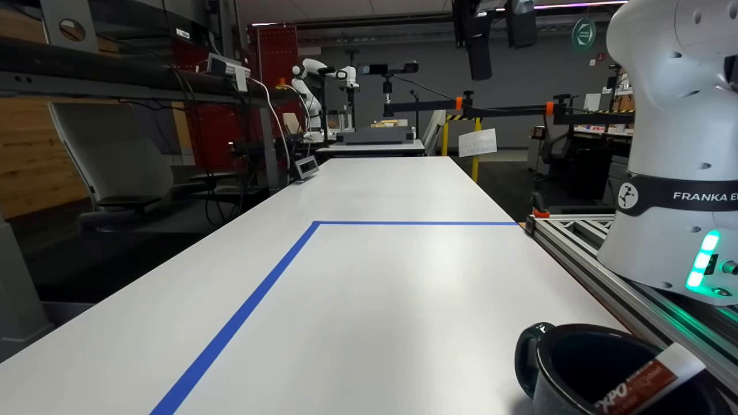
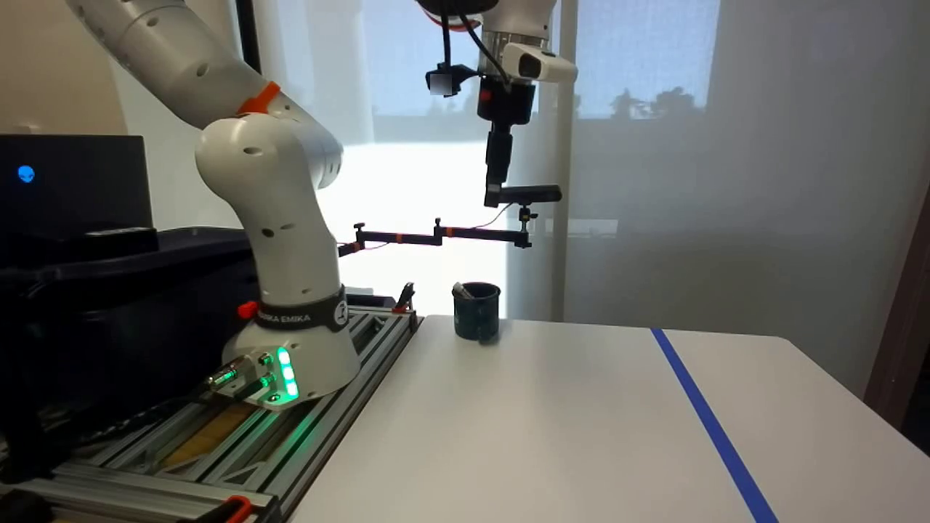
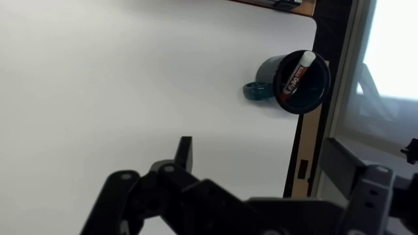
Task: Remove the red marker from the mug.
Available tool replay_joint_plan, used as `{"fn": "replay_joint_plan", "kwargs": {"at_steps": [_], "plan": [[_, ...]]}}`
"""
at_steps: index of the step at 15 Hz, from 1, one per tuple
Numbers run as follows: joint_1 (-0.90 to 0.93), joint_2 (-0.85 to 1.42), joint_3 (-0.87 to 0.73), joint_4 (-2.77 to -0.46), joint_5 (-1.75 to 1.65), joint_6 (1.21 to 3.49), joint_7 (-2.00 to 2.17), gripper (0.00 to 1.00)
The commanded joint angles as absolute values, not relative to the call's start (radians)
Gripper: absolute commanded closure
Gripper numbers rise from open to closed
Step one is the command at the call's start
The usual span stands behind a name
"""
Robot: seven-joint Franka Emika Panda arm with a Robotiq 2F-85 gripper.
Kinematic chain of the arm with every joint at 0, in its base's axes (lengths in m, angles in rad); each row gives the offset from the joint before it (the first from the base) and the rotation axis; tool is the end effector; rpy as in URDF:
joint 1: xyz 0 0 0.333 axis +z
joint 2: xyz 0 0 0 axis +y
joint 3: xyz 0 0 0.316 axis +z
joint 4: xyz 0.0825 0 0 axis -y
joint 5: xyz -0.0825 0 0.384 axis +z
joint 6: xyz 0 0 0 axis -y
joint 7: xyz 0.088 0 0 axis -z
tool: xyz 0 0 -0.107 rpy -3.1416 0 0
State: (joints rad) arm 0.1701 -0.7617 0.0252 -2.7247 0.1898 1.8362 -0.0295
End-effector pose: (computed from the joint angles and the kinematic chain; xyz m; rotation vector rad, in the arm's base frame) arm 0.2938 0.0732 0.4318 -2.9737 -0.2312 0.2072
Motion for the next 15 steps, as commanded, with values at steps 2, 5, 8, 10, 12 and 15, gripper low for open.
{"fn": "replay_joint_plan", "kwargs": {"at_steps": [2,5,8,10,12,15], "plan": [[0.193,-0.670,0.053,-2.716,0.222,1.837,-0.073,0.00],[0.234,-0.606,0.092,-2.716,0.246,1.838,-0.091,0.00],[0.273,-0.549,0.140,-2.710,0.267,1.838,-0.078,0.00],[0.290,-0.515,0.173,-2.700,0.280,1.838,-0.049,0.00],[0.299,-0.485,0.203,-2.689,0.292,1.840,-0.009,0.00],[0.310,-0.443,0.243,-2.672,0.304,1.839,0.048,0.00]]}}
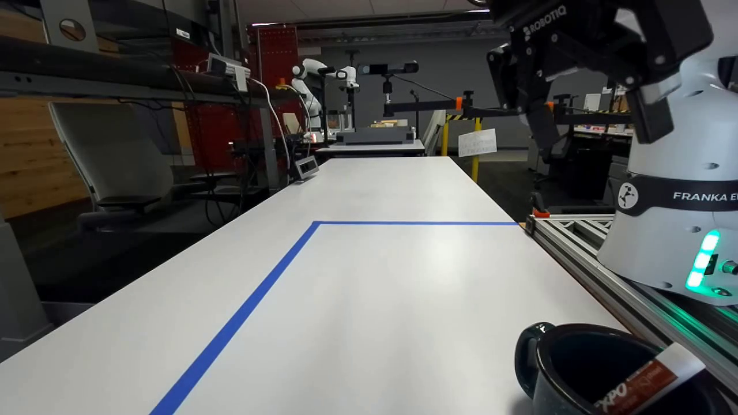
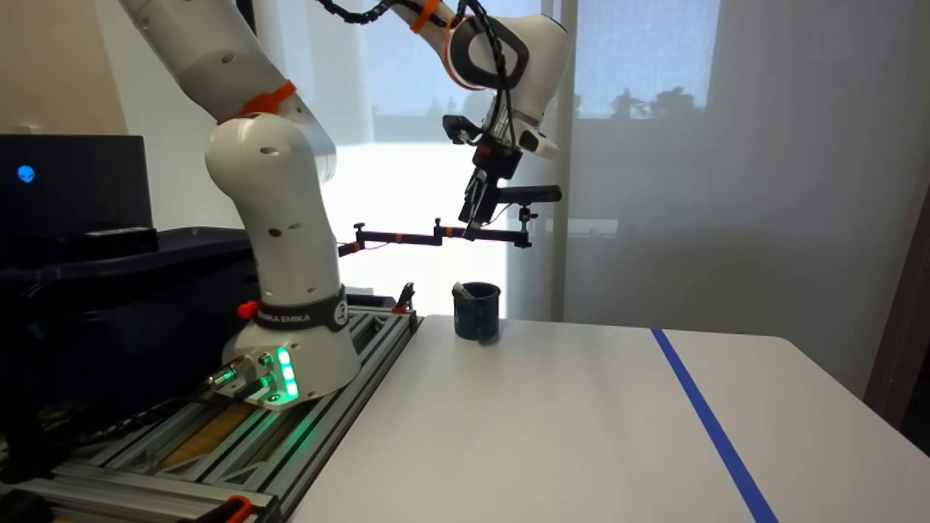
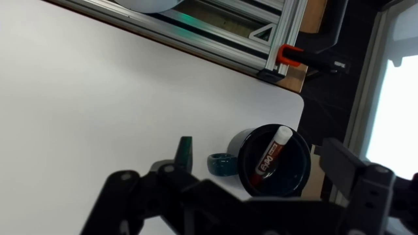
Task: Remove the red marker from the mug.
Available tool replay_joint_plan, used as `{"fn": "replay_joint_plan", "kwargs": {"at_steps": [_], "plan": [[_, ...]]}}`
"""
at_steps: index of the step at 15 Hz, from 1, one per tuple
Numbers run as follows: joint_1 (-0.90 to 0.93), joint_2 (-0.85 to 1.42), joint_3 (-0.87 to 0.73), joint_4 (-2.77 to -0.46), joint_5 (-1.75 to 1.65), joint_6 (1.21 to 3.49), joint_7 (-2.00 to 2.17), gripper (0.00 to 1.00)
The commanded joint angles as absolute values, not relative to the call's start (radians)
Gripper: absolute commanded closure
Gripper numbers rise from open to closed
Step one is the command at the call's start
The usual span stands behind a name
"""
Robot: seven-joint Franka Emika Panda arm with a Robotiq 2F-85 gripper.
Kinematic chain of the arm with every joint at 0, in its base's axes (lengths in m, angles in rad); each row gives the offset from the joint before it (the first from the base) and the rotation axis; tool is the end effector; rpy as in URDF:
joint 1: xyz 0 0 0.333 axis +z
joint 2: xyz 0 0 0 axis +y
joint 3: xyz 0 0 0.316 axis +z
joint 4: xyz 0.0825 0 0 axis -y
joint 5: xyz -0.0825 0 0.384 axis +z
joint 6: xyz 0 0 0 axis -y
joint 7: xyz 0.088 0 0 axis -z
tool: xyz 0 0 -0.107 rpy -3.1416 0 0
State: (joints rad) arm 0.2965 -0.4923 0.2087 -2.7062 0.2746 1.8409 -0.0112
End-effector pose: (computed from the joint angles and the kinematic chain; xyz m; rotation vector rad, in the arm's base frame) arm 0.2773 0.1713 0.3517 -2.9758 -0.5248 0.6081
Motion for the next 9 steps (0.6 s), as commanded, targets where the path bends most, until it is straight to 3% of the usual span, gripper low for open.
{"fn": "replay_joint_plan", "kwargs": {"at_steps": [1,9], "plan": [[0.314,-0.427,0.257,-2.668,0.310,1.847,0.070,0.00],[0.346,-0.319,0.368,-2.659,0.331,1.980,0.252,0.00]]}}
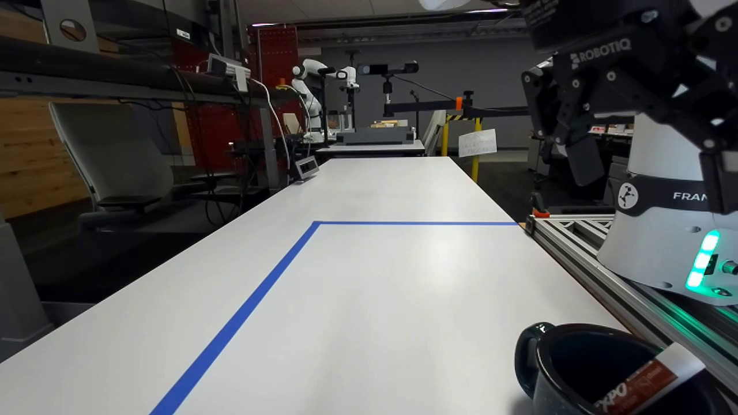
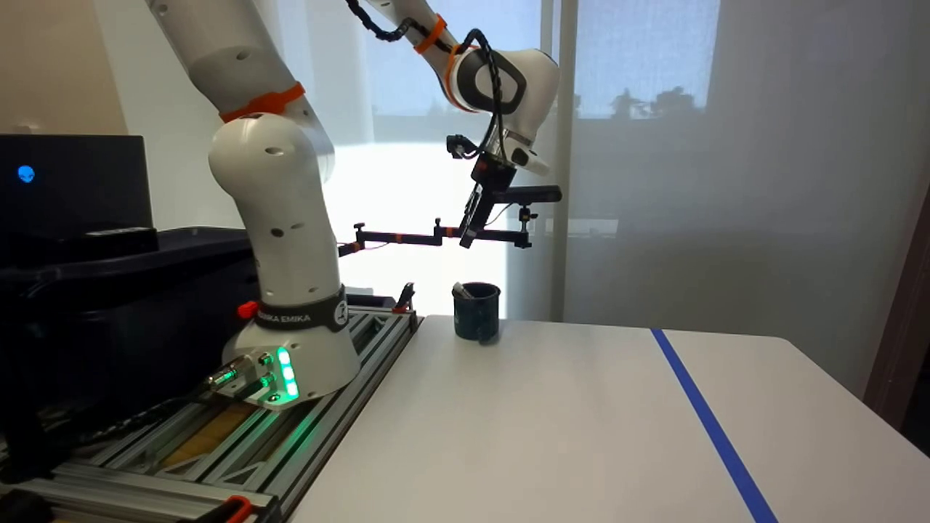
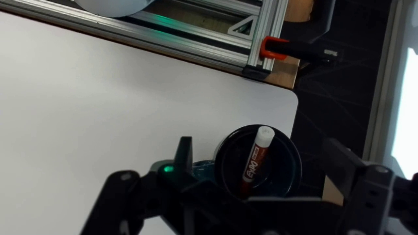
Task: Remove the red marker from the mug.
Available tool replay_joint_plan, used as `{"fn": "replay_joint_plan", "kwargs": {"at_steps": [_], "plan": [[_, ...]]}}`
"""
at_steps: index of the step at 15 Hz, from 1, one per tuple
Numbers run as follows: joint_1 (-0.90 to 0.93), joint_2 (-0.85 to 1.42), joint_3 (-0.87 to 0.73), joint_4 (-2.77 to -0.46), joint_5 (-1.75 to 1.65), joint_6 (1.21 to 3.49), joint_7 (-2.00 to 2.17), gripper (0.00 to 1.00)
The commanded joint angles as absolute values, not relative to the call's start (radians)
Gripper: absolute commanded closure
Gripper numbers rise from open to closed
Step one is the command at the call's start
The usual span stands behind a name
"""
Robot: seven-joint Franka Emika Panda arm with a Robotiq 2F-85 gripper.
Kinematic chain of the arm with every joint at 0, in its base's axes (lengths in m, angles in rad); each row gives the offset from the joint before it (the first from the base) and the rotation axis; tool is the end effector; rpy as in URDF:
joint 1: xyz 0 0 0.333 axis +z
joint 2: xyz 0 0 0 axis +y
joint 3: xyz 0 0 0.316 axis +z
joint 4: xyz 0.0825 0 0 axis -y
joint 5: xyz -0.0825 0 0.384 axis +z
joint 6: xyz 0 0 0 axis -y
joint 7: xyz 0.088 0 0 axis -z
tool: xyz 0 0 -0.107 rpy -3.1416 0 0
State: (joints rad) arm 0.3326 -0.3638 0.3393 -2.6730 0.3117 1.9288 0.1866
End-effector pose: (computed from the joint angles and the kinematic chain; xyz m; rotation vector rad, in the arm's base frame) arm 0.2649 0.2271 0.3216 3.0273 0.4158 -0.6381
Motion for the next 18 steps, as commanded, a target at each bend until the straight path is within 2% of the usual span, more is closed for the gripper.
{"fn": "replay_joint_plan", "kwargs": {"at_steps": [1,18], "plan": [[0.348,-0.307,0.377,-2.660,0.324,2.002,0.269,0.00],[0.358,-0.084,0.386,-2.647,0.287,2.179,0.285,0.00]]}}
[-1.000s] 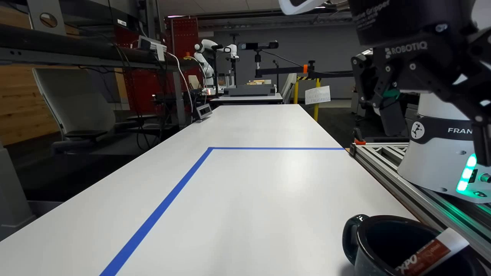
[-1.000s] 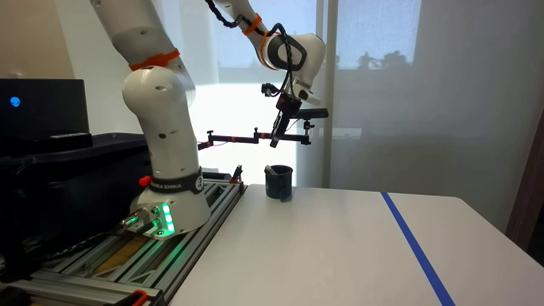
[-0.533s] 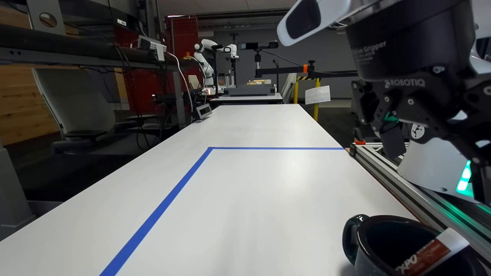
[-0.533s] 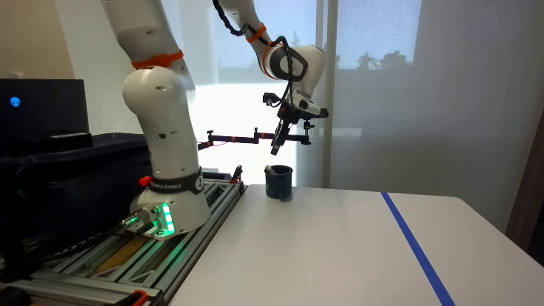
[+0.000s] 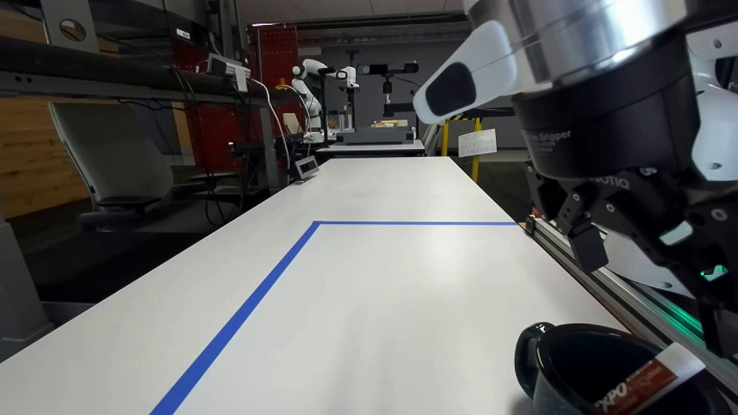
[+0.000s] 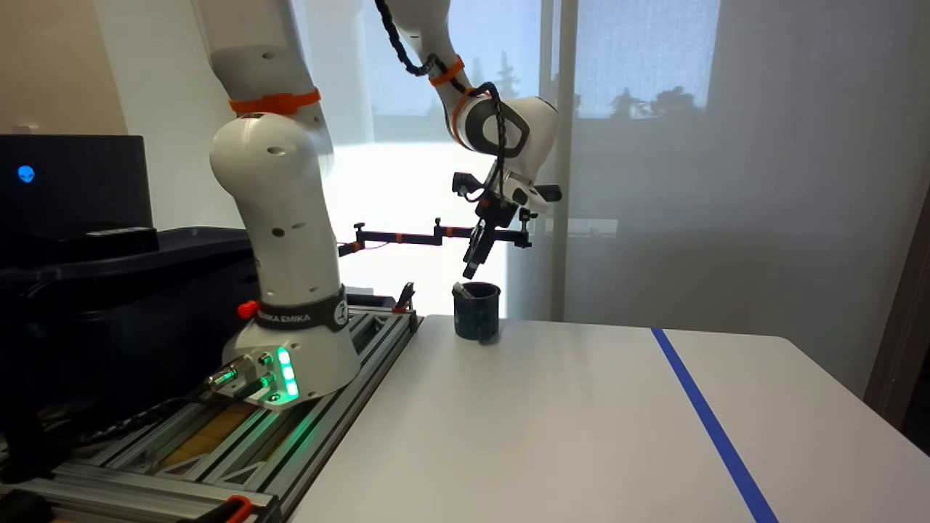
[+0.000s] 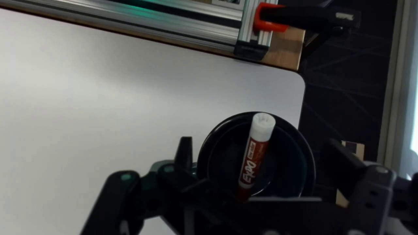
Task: Remove the red marker from the mug.
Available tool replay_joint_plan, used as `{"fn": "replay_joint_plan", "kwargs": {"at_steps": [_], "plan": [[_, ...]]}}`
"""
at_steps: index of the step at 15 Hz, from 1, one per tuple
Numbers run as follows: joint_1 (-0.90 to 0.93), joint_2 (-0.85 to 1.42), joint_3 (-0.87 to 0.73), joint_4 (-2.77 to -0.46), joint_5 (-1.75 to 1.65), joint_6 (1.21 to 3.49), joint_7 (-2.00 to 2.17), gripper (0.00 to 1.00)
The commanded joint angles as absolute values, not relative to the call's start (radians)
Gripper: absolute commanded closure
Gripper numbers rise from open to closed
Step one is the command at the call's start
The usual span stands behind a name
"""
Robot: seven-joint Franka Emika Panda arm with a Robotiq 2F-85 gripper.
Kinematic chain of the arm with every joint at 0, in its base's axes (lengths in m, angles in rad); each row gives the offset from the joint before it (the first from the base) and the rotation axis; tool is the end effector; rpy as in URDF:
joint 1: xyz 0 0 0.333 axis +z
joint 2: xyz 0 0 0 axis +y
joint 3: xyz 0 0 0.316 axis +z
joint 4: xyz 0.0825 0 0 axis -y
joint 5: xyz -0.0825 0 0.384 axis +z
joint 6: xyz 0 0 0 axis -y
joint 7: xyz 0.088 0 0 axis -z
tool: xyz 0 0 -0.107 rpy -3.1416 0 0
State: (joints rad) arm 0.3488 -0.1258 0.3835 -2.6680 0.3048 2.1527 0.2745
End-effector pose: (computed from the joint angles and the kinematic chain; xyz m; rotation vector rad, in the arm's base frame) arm 0.2691 0.2520 0.2512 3.0160 0.3430 -0.6527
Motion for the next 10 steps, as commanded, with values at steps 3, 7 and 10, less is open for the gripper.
{"fn": "replay_joint_plan", "kwargs": {"at_steps": [3,7,10], "plan": [[0.361,-0.054,0.387,-2.642,0.285,2.202,0.289,0.00],[0.363,-0.018,0.385,-2.625,0.276,2.228,0.293,0.42],[0.363,0.000,0.383,-2.615,0.270,2.234,0.293,0.62]]}}
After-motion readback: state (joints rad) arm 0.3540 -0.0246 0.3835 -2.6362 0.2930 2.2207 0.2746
